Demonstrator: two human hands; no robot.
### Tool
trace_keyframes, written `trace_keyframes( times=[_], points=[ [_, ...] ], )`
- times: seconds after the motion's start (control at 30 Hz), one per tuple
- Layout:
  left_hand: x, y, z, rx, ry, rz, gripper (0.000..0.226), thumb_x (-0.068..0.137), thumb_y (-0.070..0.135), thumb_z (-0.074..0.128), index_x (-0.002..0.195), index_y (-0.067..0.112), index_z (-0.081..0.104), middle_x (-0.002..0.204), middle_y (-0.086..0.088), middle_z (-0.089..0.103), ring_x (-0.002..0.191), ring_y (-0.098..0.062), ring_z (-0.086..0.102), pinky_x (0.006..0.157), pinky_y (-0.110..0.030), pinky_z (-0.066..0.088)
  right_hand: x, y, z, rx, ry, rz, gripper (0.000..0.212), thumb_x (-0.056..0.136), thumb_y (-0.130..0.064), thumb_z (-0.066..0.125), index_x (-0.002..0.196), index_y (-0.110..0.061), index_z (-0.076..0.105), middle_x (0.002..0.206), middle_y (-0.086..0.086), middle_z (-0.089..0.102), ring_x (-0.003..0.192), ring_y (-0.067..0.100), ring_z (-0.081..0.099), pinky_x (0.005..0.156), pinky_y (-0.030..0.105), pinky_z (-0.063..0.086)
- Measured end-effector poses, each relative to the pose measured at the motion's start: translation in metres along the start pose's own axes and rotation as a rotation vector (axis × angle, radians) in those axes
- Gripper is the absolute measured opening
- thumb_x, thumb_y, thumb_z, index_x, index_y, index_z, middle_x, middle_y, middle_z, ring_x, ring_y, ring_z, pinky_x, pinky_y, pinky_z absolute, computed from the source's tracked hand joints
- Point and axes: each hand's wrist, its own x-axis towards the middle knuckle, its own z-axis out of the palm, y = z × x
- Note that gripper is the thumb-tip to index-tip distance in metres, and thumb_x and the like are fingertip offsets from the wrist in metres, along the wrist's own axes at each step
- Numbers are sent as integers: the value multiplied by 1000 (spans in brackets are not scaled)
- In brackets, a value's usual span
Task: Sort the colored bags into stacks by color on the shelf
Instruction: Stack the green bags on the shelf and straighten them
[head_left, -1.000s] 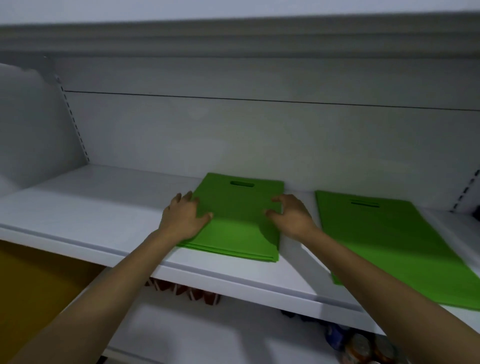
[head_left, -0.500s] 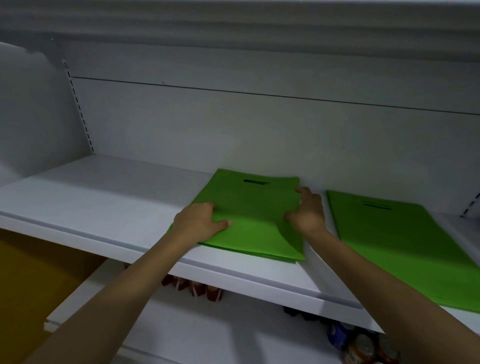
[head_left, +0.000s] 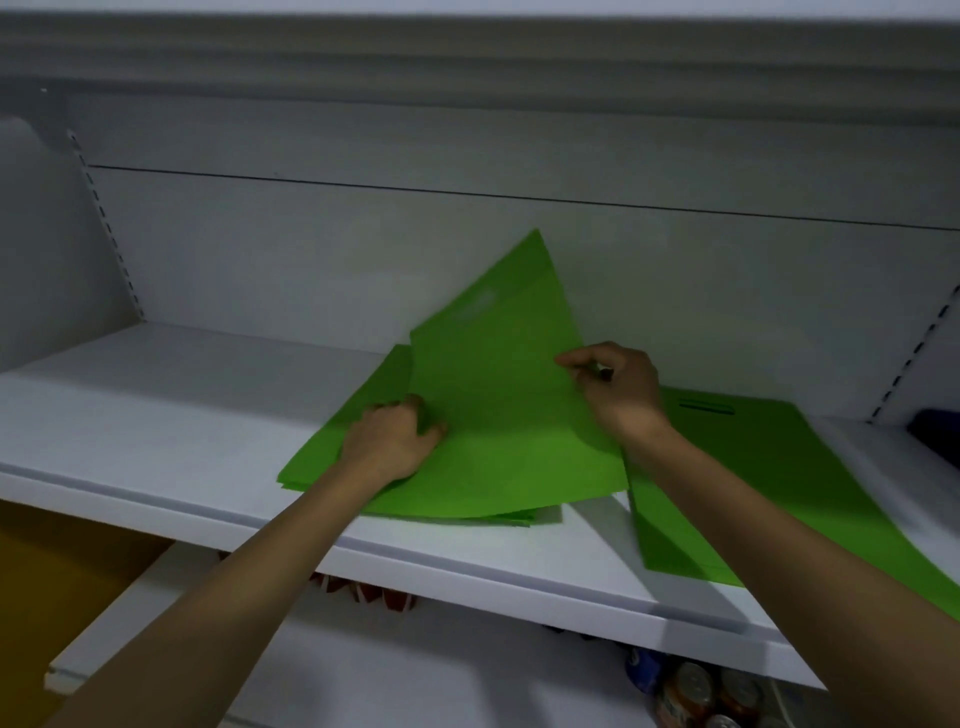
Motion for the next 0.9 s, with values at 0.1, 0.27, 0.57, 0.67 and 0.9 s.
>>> trace_keyframes(
  times=[0.1,0.27,0.57,0.67,0.9],
  points=[
    [4,28,4,-171,10,-3,67,95,52,45,150,20,23,143,-13,47,128,-34,46,98,-41,45,0,0,-36,139,57,35,28,87,7,59,98,-16,71,98,1,67,84,5,60,73,3,43],
    [5,92,13,-646,31,47,52,95,26,56,144,22,37,144,-9,46,115,-23,54,80,-19,41,-1,28,-111,230,154,161,32,86,6,61,109,-15,67,103,0,65,92,9,59,70,-1,43],
    [1,187,59,-766,-48,44,47,85,2,67,130,3,54,114,-21,64,74,-18,61,60,-14,49,-15,125,-214,-94,86,378,33,87,2,63,118,-9,66,121,12,64,94,18,58,77,24,47],
    [0,195,79,-670,-32,97,46,80,6,70,125,5,59,123,-15,61,97,-27,65,86,-32,52,-24,148,-222,-302,-6,380,33,88,-8,64,121,-15,65,123,11,62,97,19,57,79,21,40],
    [4,205,92,-320,-57,166,54,71,42,55,118,16,65,128,-4,60,113,-28,53,93,-31,44,-36,174,-227,-518,-164,318,39,92,-21,61,130,-17,57,130,9,56,115,26,53,85,23,38]
  ],
)
